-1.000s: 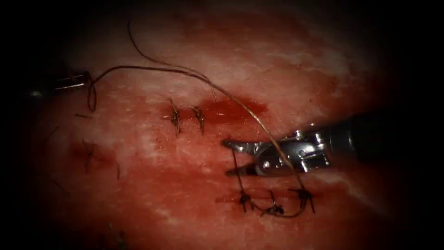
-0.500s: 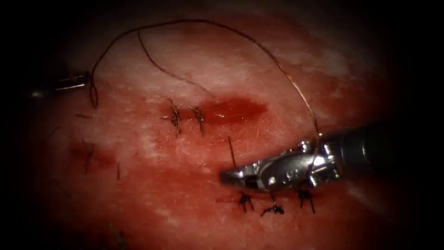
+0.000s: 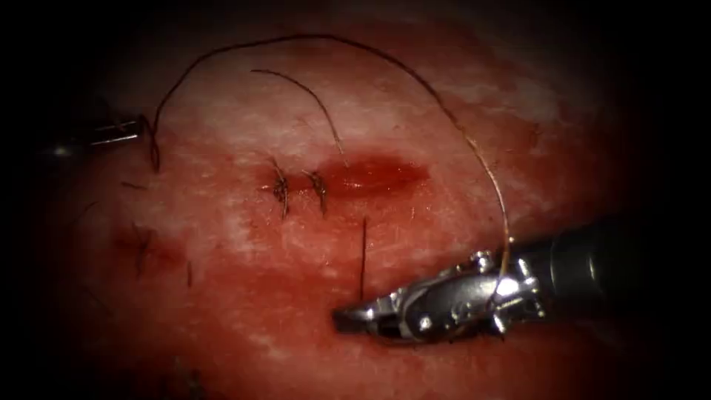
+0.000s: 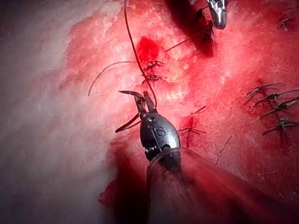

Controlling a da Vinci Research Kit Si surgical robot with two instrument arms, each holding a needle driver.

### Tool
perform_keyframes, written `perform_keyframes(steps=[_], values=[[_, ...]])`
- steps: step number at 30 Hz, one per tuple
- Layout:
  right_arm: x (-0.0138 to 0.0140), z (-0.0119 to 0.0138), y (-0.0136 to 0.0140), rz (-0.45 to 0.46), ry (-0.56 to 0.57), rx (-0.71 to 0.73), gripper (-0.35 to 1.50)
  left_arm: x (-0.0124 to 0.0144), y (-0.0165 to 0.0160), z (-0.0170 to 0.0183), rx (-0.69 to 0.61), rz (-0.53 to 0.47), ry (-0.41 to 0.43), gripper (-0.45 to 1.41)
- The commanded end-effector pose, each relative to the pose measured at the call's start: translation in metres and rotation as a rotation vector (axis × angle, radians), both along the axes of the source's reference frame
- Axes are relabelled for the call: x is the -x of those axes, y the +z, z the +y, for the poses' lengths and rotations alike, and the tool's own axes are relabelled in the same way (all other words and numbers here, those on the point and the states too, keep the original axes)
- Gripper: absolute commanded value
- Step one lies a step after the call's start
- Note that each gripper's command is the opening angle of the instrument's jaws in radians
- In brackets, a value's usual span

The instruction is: Wound Closure

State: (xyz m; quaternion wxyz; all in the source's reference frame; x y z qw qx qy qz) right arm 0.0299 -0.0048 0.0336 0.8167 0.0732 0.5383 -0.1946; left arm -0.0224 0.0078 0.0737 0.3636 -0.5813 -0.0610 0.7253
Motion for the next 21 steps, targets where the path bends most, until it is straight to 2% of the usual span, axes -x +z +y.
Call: perform_keyframes(steps=[1,17,18,19,20,21], values=[[-0.0009,-0.0014,-0.0001,0.009,-0.015,-0.013,-0.35,0.0005,0.0006,-0.0008,-0.004,0.0,0.003,-0.45],[-0.002,-0.0023,-0.0018,0.035,-0.04,-0.1,-0.35,0.0004,0.0006,-0.0009,-0.004,0.0,0.003,-0.45],[-0.002,-0.0022,-0.0017,0.034,-0.024,-0.106,-0.03,0.0004,0.0006,-0.0009,-0.004,0.0,0.003,-0.45],[-0.0019,-0.002,-0.0015,0.034,0.001,-0.109,0.21,0.0004,0.0006,-0.0009,-0.004,0.0,0.003,-0.45],[-0.0014,-0.0014,-0.001,0.014,0.05,-0.101,0.98,0.0004,0.0006,-0.0009,-0.004,-0.001,0.004,-0.45],[-0.0011,-0.001,-0.0008,-0.002,0.08,-0.105,1.15,0.0003,0.0006,-0.0009,-0.004,-0.001,0.004,-0.45]])
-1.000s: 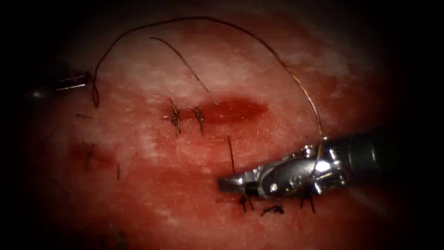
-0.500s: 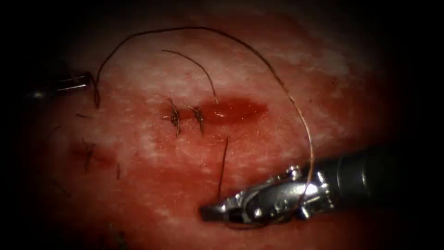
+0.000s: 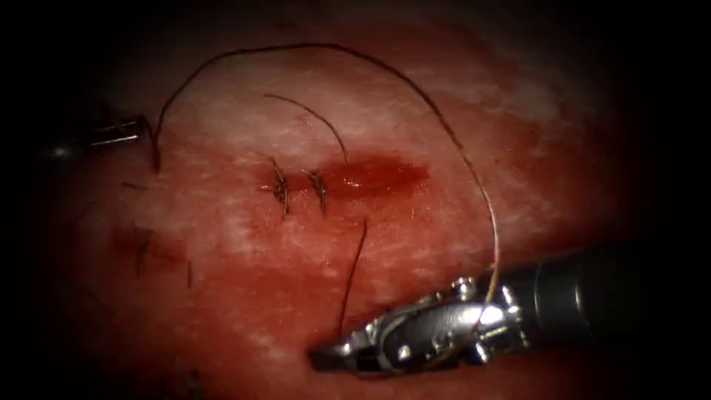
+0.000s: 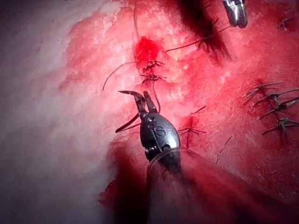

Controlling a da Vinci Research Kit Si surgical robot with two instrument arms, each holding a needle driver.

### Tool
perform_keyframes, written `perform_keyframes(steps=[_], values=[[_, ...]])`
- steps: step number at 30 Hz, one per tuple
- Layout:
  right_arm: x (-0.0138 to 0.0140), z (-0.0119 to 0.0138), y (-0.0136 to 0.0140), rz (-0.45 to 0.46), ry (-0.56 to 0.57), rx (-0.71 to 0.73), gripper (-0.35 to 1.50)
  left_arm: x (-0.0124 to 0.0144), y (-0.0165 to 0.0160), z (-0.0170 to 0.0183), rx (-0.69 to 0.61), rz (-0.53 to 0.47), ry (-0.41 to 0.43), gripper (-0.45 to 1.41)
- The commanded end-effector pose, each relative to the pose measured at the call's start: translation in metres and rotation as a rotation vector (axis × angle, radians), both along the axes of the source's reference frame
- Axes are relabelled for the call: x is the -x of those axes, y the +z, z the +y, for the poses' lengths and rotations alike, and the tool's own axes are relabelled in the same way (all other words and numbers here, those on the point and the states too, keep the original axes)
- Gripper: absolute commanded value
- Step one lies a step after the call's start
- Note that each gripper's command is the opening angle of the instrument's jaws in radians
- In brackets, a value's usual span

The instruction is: Wound Closure

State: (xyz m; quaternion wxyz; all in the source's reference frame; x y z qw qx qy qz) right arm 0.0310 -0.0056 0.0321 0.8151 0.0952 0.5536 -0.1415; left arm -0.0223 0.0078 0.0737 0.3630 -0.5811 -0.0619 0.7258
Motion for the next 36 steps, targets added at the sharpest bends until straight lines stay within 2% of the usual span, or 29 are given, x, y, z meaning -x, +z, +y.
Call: perform_keyframes(steps=[1,6,9,11,14,18,22,26,31,32,33,34,36], values=[[0.0008,0.0006,0.0011,-0.045,0.058,-0.03,1.23,0.0004,0.0006,-0.0008,-0.003,-0.001,0.002,-0.45],[0.0047,0.004,0.0029,-0.151,0.213,-0.088,1.37,0.0003,0.0007,-0.0007,-0.003,-0.002,0.004,-0.45],[0.007,0.0058,0.0039,-0.199,0.287,-0.1,1.37,0.0002,0.0007,-0.0007,-0.003,-0.003,0.005,-0.45],[0.008,0.0071,0.0043,-0.232,0.344,-0.136,1.3,0.0002,0.0007,-0.0007,-0.002,-0.003,0.005,-0.45],[0.0086,0.0097,0.0048,-0.225,0.479,-0.226,1.25,0.0005,0.0008,-0.0008,-0.001,-0.001,0.002,-0.45],[0.0086,0.0125,0.0057,-0.244,0.52,-0.34,1.23,0.0009,0.0009,-0.0009,0.0,-0.01,0.012,-0.45],[0.0075,0.0149,0.0075,-0.291,0.574,-0.447,1.15,0.001,0.0009,-0.001,0.0,-0.012,0.015,-0.45],[0.0054,0.0178,0.0104,-0.386,0.638,-0.531,1.11,0.0013,0.0011,-0.0011,0.002,-0.012,0.014,-0.45],[0.0022,0.0211,0.0151,-0.426,0.715,-0.555,1.11,0.0017,0.0012,-0.0012,0.004,-0.013,0.015,-0.45],[0.0007,0.0217,0.017,-0.425,0.731,-0.567,1.11,0.0017,0.0013,-0.0013,0.005,-0.014,0.016,-0.45],[0.0002,0.0218,0.0176,-0.424,0.734,-0.571,1.11,0.0017,0.0013,-0.0013,0.005,-0.014,0.017,-0.45],[-0.0017,0.0217,0.0197,-0.424,0.726,-0.595,1.11,0.0017,0.0013,-0.0013,0.005,-0.014,0.017,-0.45],[-0.0033,0.0212,0.0212,-0.431,0.715,-0.606,1.11,0.0017,0.0013,-0.0013,0.005,-0.015,0.018,-0.45]])
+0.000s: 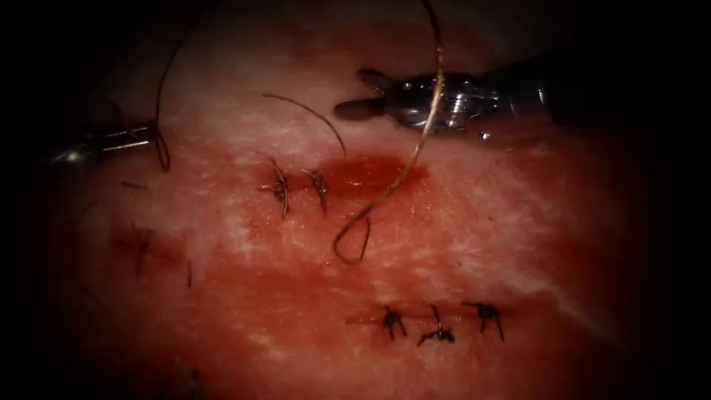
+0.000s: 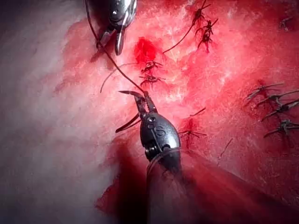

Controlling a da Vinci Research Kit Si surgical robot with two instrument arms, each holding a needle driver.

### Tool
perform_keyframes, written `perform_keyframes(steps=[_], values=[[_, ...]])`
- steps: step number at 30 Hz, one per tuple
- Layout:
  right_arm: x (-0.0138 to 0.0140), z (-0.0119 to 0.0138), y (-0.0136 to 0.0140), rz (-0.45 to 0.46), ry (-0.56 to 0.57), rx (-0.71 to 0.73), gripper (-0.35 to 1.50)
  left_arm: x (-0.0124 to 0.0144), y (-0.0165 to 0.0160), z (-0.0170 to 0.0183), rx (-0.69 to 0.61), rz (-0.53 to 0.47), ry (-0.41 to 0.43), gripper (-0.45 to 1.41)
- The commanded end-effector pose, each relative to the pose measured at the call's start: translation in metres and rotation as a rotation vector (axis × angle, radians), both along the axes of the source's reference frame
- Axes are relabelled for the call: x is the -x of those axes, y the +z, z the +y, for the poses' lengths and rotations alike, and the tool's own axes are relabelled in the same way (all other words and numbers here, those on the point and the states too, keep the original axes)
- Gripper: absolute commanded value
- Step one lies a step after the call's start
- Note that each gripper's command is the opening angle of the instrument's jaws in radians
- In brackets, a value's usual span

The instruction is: Wound Closure

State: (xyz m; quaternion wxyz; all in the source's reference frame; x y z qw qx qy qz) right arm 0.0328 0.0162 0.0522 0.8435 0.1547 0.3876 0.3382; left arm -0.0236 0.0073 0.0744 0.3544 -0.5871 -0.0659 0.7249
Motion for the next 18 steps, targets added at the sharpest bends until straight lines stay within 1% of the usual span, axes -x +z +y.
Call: perform_keyframes(steps=[1,4,8,12,13,15,18], values=[[-0.0027,-0.0012,0.002,0.006,-0.02,-0.021,1.1,0.0004,0.0006,-0.0008,-0.003,-0.001,0.002,-0.45],[-0.0042,-0.0018,0.0028,0.01,-0.029,-0.035,1.1,0.0005,0.0006,-0.0009,-0.003,-0.001,0.002,-0.45],[-0.0055,-0.0019,0.0031,0.005,-0.034,-0.046,1.08,0.0006,0.0007,-0.0009,-0.002,-0.001,0.002,-0.45],[-0.0062,-0.0019,0.0036,-0.007,-0.032,-0.046,1.03,0.001,0.0009,-0.0011,-0.006,0.0,0.001,-0.45],[-0.0064,-0.002,0.0039,-0.015,-0.035,-0.046,0.98,0.0011,0.0009,-0.0012,-0.006,0.0,0.001,-0.45],[-0.0065,-0.0022,0.0046,-0.026,-0.04,-0.045,0.95,0.0012,0.0009,-0.0012,-0.005,-0.001,0.002,-0.45],[-0.0067,-0.0023,0.0058,-0.054,-0.044,-0.039,0.95,0.0012,0.0009,-0.0012,-0.006,0.0,0.005,-0.45]])
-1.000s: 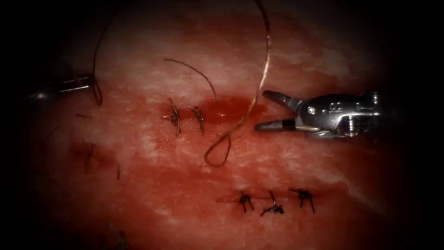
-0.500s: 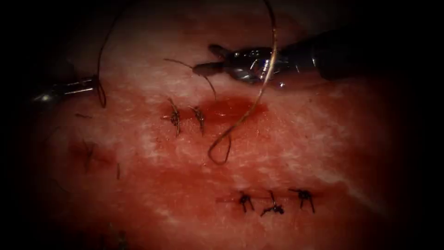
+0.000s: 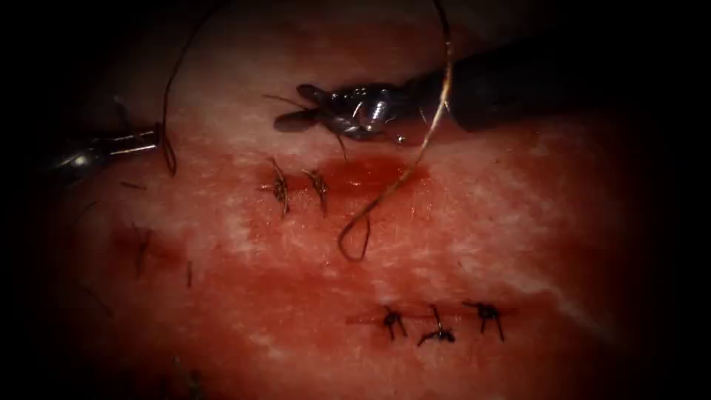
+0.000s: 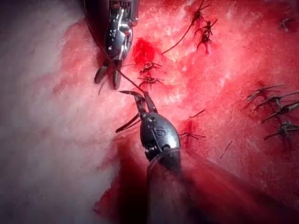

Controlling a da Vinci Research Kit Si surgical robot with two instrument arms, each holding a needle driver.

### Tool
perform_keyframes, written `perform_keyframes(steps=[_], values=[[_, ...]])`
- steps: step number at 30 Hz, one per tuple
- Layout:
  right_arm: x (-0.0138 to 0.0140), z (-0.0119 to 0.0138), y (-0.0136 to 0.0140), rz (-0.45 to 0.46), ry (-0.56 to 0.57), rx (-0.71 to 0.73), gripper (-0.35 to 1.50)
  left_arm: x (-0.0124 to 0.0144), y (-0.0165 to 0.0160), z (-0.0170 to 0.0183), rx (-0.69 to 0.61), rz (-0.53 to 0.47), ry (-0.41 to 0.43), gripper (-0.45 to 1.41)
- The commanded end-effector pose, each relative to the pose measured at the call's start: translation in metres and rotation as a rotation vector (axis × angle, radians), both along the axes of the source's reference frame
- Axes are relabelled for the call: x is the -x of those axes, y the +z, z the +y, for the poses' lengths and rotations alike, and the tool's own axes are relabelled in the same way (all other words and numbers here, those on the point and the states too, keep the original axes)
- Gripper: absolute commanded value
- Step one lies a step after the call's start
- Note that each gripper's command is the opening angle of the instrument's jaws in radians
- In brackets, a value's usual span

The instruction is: Wound Closure

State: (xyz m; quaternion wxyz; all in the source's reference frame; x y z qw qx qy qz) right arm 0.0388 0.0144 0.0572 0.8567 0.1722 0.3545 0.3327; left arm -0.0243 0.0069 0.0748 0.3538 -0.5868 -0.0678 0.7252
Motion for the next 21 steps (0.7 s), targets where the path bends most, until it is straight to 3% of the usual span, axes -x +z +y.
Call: perform_keyframes(steps=[1,3,4,6,7,12,21], values=[[-0.0008,-0.0005,0.0013,-0.008,-0.004,0.006,0.95,0.0004,0.0006,-0.0008,-0.004,0.0,0.002,-0.45],[-0.001,-0.0007,0.002,-0.022,-0.024,-0.007,0.75,0.0004,0.0006,-0.0008,-0.004,-0.001,0.004,-0.45],[-0.001,-0.0008,0.002,-0.021,-0.036,-0.017,0.48,0.0004,0.0006,-0.0008,-0.004,-0.002,0.005,-0.45],[-0.001,-0.0009,0.0017,-0.012,-0.061,-0.042,-0.26,0.0004,0.0006,-0.0008,-0.004,-0.002,0.006,-0.45],[-0.001,-0.0009,0.0014,-0.012,-0.067,-0.046,-0.35,0.0004,0.0006,-0.0008,-0.004,-0.003,0.006,-0.45],[-0.0009,-0.0007,-0.0012,0.055,-0.099,0.01,-0.35,0.0005,0.0006,-0.0009,-0.004,-0.006,0.01,-0.45],[0.0024,0.0002,-0.0098,0.262,-0.012,0.126,-0.35,0.0007,0.0007,-0.001,-0.008,-0.009,0.015,-0.45]])
